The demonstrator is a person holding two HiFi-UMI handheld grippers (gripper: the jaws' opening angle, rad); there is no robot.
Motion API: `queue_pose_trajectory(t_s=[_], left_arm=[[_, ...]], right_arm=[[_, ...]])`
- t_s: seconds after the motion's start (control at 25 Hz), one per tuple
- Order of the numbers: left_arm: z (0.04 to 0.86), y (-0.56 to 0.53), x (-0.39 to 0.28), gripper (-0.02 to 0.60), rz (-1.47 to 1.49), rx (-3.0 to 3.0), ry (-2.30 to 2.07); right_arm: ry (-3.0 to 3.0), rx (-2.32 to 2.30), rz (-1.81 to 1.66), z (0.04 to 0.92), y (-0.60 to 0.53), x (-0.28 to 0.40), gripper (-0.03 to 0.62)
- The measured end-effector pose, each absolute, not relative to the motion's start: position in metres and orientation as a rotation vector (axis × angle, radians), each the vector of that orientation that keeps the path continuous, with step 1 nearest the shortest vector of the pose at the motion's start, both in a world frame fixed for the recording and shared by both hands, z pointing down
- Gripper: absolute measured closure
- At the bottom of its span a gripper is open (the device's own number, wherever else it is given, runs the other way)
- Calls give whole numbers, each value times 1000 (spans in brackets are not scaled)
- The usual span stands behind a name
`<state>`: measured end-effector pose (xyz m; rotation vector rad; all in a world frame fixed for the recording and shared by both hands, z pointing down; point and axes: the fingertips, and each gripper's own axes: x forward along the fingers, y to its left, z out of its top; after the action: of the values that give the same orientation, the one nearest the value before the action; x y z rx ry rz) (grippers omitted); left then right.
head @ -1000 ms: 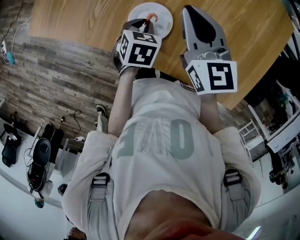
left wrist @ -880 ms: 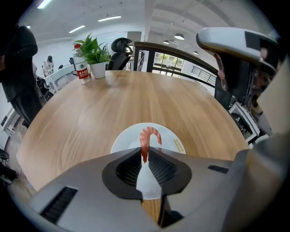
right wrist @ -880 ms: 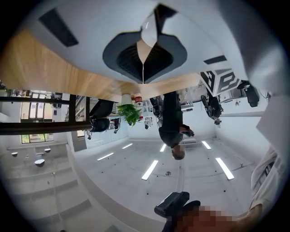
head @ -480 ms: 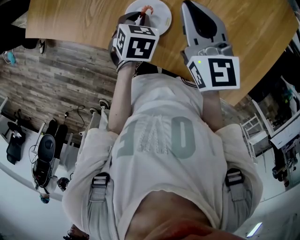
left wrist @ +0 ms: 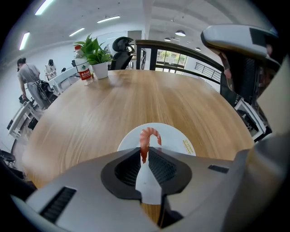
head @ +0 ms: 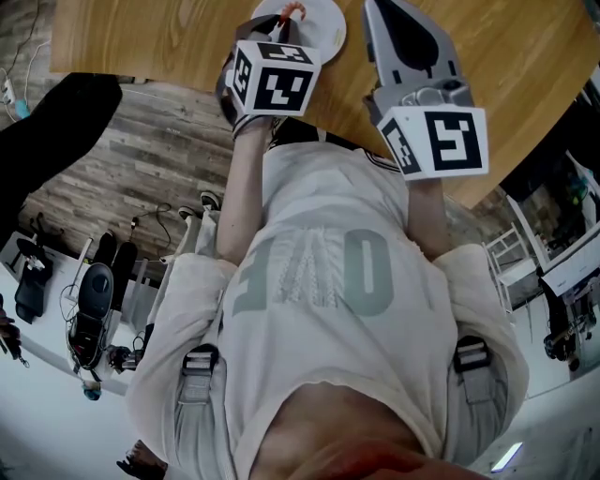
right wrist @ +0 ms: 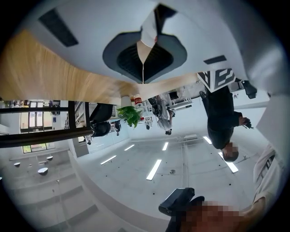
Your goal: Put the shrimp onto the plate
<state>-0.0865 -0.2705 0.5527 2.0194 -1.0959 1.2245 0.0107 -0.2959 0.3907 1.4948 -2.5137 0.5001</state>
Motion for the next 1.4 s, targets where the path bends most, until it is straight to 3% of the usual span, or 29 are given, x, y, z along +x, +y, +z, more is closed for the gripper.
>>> queue_pose_trajectory(t_s=[0.68, 1.12, 1.4], left_arm=[[529, -272, -77, 509, 1124, 2077, -1109], [440, -307, -93, 511, 826, 2264, -1379], [376, -308, -102, 571, 631, 2445, -1577]], right_arm=[[-2534, 1531, 440, 374, -289, 9, 574], [-2596, 1525, 276, 338, -281, -8, 574], [-2634, 1576, 92, 296, -271, -16, 574]])
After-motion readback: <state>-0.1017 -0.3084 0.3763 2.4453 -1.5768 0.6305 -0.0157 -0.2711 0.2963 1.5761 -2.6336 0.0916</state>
